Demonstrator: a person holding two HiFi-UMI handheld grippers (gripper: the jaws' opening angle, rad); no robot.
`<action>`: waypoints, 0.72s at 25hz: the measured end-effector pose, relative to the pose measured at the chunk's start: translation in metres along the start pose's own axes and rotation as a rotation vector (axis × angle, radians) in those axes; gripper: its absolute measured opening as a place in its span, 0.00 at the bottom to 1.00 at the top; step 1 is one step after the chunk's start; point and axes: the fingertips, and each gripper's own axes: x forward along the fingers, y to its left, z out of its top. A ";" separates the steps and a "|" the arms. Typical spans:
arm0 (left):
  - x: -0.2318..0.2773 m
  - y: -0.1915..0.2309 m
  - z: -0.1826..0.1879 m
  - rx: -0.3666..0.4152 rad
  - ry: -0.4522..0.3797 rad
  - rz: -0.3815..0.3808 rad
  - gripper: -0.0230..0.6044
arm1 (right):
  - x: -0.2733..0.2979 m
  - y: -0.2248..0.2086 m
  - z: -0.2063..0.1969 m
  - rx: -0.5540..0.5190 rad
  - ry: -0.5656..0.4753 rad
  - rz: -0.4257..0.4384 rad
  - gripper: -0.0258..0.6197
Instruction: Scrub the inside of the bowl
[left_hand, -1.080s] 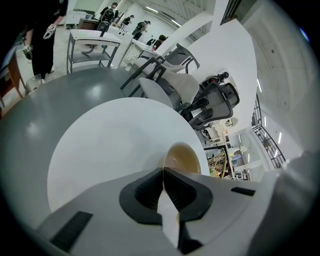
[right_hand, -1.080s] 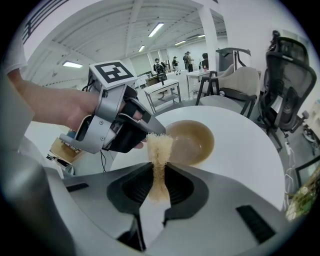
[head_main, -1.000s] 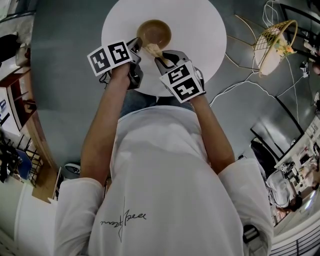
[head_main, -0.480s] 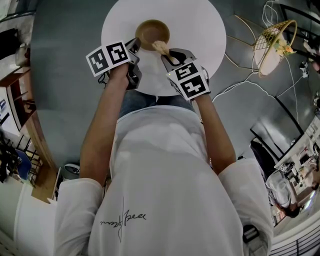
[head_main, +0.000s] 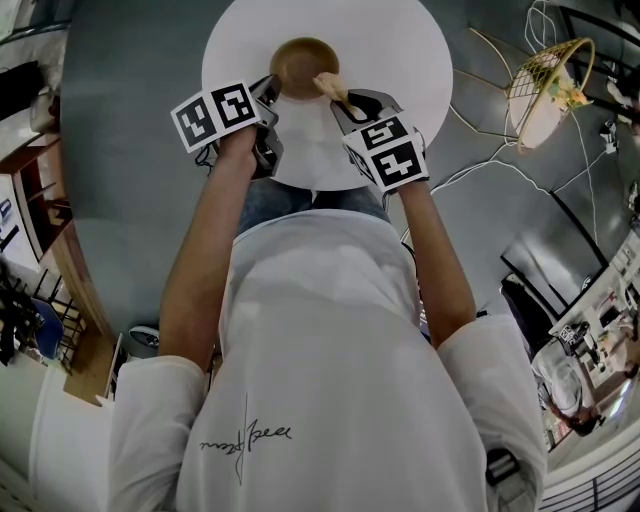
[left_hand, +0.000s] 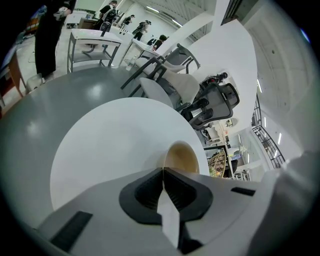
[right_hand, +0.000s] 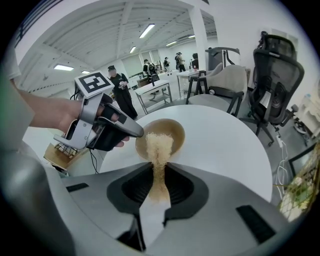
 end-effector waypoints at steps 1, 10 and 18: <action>0.000 0.000 0.000 0.001 0.000 -0.001 0.06 | 0.000 -0.001 0.000 0.001 0.001 0.000 0.17; 0.002 -0.001 -0.001 0.000 0.005 -0.009 0.06 | -0.001 -0.011 0.002 -0.001 0.000 -0.006 0.17; 0.001 -0.002 0.000 0.030 0.009 -0.003 0.06 | -0.001 -0.019 0.005 -0.020 0.005 -0.012 0.17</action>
